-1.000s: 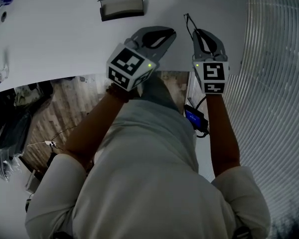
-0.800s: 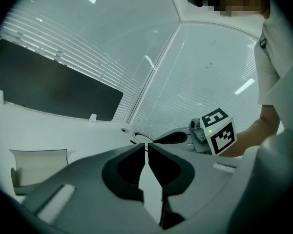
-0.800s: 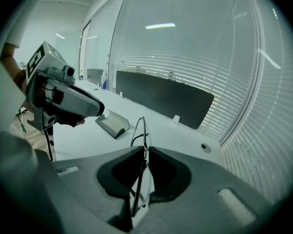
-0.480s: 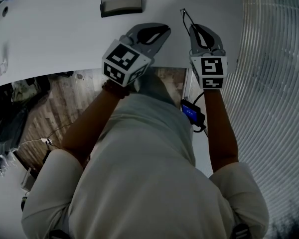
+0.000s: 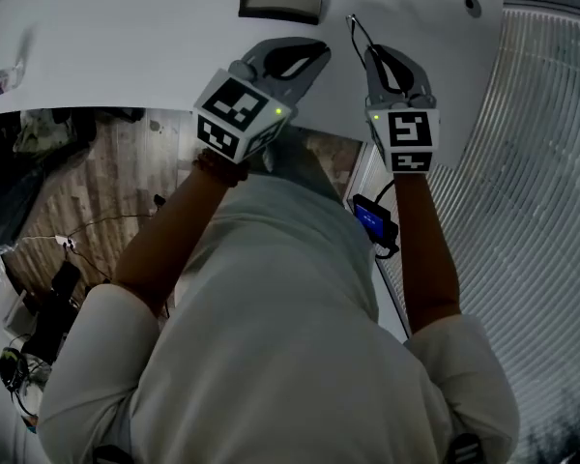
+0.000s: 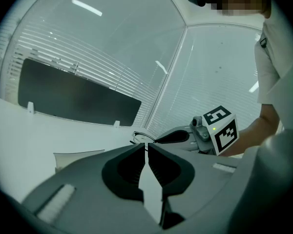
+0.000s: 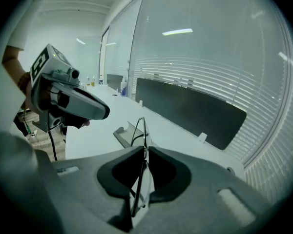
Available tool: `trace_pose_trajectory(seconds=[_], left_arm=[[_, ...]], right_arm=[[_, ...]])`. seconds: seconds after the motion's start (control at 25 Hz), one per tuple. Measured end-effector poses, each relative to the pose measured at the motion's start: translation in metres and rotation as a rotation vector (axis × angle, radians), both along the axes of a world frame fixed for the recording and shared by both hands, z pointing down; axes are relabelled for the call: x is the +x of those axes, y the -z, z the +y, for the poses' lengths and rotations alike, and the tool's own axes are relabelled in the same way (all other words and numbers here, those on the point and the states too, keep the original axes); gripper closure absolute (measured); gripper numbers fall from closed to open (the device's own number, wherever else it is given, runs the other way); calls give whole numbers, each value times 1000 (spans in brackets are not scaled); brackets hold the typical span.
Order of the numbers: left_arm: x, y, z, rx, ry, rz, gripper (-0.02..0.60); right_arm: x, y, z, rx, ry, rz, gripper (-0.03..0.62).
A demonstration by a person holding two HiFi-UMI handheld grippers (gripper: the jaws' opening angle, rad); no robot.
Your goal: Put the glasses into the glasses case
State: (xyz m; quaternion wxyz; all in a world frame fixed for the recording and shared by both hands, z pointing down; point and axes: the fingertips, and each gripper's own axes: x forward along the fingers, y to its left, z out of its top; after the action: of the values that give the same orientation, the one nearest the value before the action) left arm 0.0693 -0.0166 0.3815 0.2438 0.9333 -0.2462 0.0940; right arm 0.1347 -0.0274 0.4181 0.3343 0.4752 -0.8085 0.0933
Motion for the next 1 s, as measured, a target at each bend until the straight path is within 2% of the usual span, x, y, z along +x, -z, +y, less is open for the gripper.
trace_pose_trajectory(seconds=[0.32, 0.44, 0.6, 1.0], left_arm=[[-65, -1, -11, -24, 189, -20, 560], [-85, -5, -11, -22, 225, -26, 560], [-92, -7, -10, -24, 248, -37, 560], [-86, -6, -22, -32, 226, -12, 560]], right_arm=[[-76, 4, -18, 2, 237, -11, 562], [-97, 1, -19, 4, 277, -16, 562], [-102, -1, -21, 5, 301, -20, 562], [-103, 2, -29, 10, 308, 6, 563]])
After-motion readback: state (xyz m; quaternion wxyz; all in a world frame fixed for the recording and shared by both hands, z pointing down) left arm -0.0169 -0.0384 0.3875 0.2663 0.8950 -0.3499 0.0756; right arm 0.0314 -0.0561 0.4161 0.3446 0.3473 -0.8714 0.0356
